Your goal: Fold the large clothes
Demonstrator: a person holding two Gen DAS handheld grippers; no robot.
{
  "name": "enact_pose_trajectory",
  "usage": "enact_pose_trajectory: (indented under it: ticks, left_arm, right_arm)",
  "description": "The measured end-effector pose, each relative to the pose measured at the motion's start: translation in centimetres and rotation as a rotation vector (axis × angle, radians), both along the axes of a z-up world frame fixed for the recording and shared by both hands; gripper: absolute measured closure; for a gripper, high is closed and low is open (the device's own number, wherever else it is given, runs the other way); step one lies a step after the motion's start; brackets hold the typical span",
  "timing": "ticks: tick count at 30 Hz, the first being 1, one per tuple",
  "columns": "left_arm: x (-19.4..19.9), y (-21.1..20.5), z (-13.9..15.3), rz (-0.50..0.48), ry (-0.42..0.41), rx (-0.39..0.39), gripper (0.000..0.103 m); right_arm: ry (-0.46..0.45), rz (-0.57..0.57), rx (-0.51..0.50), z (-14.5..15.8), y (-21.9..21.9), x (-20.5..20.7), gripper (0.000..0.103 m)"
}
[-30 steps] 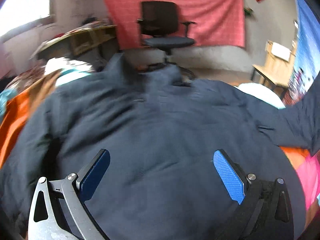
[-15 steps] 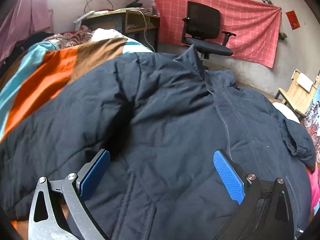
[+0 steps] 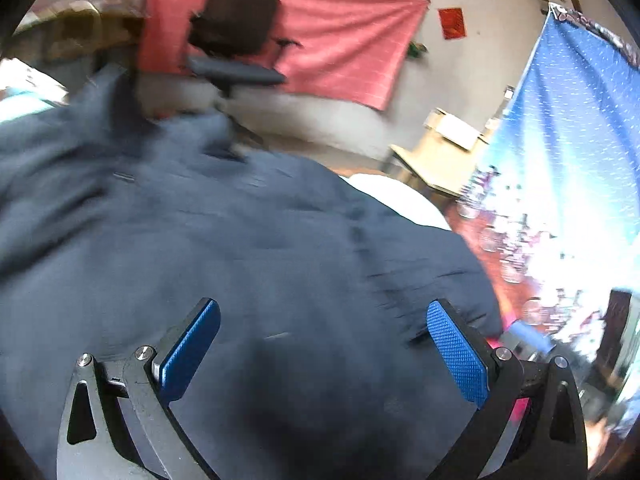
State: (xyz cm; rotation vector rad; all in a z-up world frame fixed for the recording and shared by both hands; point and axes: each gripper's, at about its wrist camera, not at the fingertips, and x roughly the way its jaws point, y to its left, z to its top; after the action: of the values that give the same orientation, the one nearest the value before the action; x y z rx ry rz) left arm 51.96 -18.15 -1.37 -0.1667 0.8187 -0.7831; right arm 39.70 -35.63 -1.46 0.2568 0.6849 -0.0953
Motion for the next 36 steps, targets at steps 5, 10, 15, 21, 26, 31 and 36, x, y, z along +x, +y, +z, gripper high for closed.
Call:
enact_pose_trajectory:
  ticks: [5, 10, 15, 21, 26, 31, 36]
  left_arm:
    - [2.3, -5.5, -2.1, -0.067, 0.181, -0.037, 0.002]
    - [2.6, -6.6, -1.8, -0.066, 0.188, -0.097, 0.044]
    - [4.1, -5.4, -0.7, 0.006, 0.183, -0.132, 0.099]
    - [2.9, -1.2, 4.5, 0.084, -0.01, -0.149, 0.103]
    - [0.7, 5.3, 8.8, 0.21, -0.216, -0.114, 0.103]
    - [-1.9, 10.8, 9.4, 0.316, -0.336, -0.002, 0.103]
    - [-2.5, 15.1, 7.7, 0.432, -0.326, 0.081, 0.103]
  right_arm:
    - [0.001, -0.012, -0.011, -1.3, -3.1, -1.4, 0.046]
    - [-0.023, -0.026, 0.006, -1.9, -5.2, -2.8, 0.043]
    - [-0.045, -0.037, 0.024, -2.0, -6.0, -3.8, 0.041]
    - [-0.082, -0.038, 0.039, -1.1, -5.2, -4.4, 0.036]
    - [-0.127, -0.045, 0.02, 0.8, -3.6, -4.2, 0.034]
    - [-0.159, -0.014, 0.025, 2.3, -1.1, -2.5, 0.034]
    - [-0.164, 0.046, 0.002, 3.3, 1.8, 1.0, 0.036]
